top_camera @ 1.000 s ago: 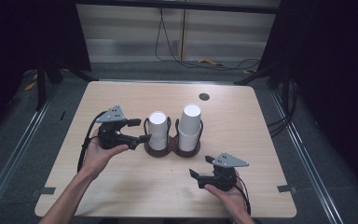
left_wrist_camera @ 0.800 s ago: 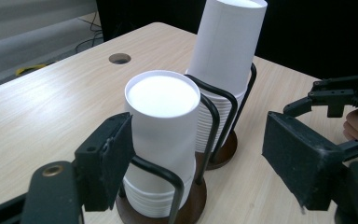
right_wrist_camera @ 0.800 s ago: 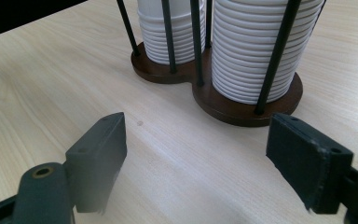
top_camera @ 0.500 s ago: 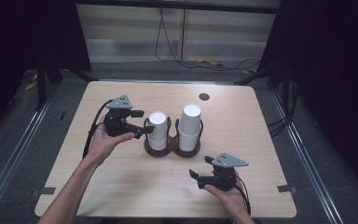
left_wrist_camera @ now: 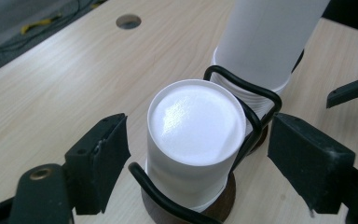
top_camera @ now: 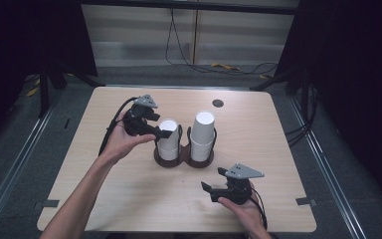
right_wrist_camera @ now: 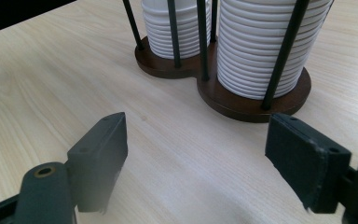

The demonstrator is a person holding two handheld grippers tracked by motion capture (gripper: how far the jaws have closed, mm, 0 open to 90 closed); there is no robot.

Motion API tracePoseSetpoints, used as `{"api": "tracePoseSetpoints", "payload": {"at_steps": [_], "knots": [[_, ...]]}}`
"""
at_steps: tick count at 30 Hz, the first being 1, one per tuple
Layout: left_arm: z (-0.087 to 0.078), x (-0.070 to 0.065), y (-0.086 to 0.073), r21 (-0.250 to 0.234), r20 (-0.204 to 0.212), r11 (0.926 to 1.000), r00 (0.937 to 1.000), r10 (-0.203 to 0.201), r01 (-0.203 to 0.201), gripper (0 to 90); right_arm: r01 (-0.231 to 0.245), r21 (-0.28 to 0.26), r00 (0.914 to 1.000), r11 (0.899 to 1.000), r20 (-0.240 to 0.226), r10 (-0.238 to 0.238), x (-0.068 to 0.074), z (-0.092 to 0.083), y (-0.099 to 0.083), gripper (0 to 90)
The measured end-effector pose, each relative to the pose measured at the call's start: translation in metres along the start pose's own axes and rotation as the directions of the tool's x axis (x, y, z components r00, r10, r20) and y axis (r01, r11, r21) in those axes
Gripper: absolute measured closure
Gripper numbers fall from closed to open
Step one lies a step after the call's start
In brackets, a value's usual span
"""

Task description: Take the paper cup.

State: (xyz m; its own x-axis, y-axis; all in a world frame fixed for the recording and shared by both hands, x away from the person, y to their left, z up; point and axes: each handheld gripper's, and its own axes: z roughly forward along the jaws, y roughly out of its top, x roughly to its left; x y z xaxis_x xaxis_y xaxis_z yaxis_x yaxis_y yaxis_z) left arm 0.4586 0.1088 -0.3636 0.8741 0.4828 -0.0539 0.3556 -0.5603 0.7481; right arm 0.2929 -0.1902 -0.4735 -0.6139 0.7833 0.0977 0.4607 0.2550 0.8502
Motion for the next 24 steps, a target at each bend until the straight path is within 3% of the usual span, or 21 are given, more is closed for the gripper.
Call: {"api": "tracePoseSetpoints", "payload": {"at_steps": [9, 12, 13, 15, 17, 19, 24], "knots": [[0.012, 0.005, 0.009, 0.091, 0.026, 0.9953, 0.9992, 0.03, -0.032, 28.4, -0.008, 0.0, 1.0, 1.0, 0.003, 0.008, -0.002, -0.003, -0.001, 21.1], [0.017, 0.005, 0.009, 0.114, 0.025, 0.9925, 0.9988, 0.041, -0.044, 28.7, -0.004, 0.002, 1.0, 1.0, 0.009, 0.004, -0.001, -0.003, -0.001, 21.2], [0.02, 0.004, 0.009, 0.139, 0.007, 0.9894, 0.999, 0.043, -0.044, 28.2, 0.003, 0.002, 1.0, 1.0, 0.003, -0.003, -0.001, -0.003, -0.001, 21.2], [0.021, 0.005, 0.009, 0.146, 0.006, 0.9886, 0.9993, 0.037, -0.037, 27.1, 0.003, 0.004, 1.0, 1.0, 0.002, -0.003, -0.001, -0.003, -0.001, 21.2], [0.025, 0.008, 0.01, 0.156, 0.031, 0.9875, 0.9993, 0.019, -0.024, 28.0, 0.003, 0.008, 1.0, 1.0, 0.004, -0.003, -0.001, -0.002, -0.001, 21.2], [0.026, 0.008, 0.01, 0.158, 0.034, 0.9869, 0.999, 0.028, -0.033, 28.1, 0.005, 0.01, 1.0, 1.0, 0.001, -0.005, -0.001, -0.002, -0.001, 21.2], [0.03, 0.006, 0.014, 0.203, 0.042, 0.9773, 0.9977, 0.053, -0.06, 28.0, 0.006, 0.014, 1.0, 1.0, 0.001, -0.006, -0.001, -0.002, -0.002, 21.3]]}}
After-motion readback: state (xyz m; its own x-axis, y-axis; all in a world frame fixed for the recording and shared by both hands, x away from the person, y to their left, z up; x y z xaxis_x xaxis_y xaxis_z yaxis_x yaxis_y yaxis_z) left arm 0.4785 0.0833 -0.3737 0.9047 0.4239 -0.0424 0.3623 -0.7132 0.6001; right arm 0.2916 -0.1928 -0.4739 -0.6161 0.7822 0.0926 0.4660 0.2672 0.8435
